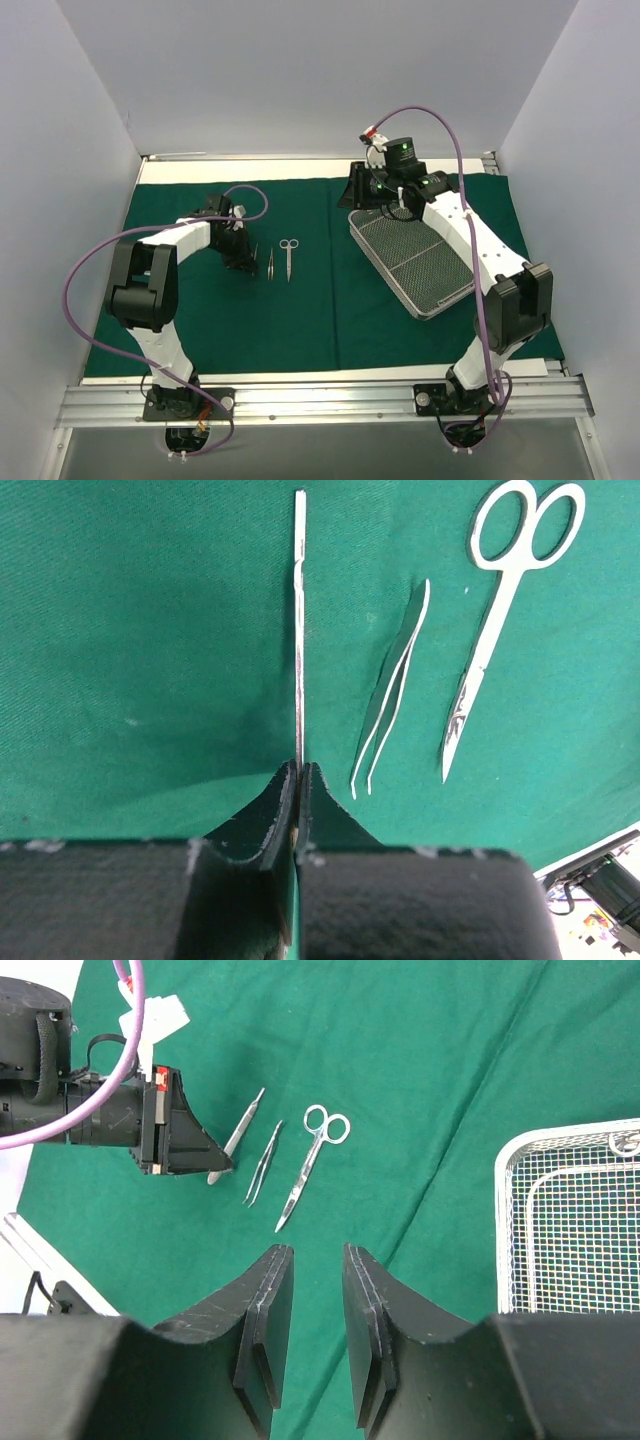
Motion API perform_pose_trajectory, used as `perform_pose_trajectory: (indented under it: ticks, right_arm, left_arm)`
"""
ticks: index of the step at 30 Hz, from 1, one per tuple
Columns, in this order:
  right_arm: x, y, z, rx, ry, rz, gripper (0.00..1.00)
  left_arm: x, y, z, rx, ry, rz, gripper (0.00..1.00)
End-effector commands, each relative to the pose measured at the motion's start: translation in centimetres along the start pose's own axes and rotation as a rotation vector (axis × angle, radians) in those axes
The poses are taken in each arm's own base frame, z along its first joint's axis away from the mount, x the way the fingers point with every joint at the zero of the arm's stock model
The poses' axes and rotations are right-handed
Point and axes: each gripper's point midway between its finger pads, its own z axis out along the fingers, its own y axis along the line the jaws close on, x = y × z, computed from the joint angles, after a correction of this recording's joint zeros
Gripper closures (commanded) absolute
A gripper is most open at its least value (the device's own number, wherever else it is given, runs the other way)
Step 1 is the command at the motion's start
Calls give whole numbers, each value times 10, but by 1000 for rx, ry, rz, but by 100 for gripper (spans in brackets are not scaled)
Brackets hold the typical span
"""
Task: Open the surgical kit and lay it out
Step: Place the medical item in the surgical kit.
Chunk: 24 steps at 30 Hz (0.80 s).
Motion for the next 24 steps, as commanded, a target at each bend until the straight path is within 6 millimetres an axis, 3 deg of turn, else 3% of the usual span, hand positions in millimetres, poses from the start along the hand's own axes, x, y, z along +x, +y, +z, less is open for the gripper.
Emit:
perform_pose_trajectory:
  ticks: [1,9,18,21,24]
  right_arm:
    - [-2,-3,4,-17,-3,-13,73]
    - [-2,-8,8,-18,1,-7,73]
    - [-5,-15,9,-6,2,-4,74]
    - [-7,-37,3,70,7,-27,74]
    - [3,-89,-4,274,76,-114,68]
  left_arm:
    - [-13,-4,2,28,-22,-1,97]
    - [-6,5,3,-1,3,-36,80]
    - [-9,12,-2,-25,0,-46,69]
    - [-13,14,-11,-48,-9,-33,64]
    - [-25,11,-31,-74,-48,-3,58]
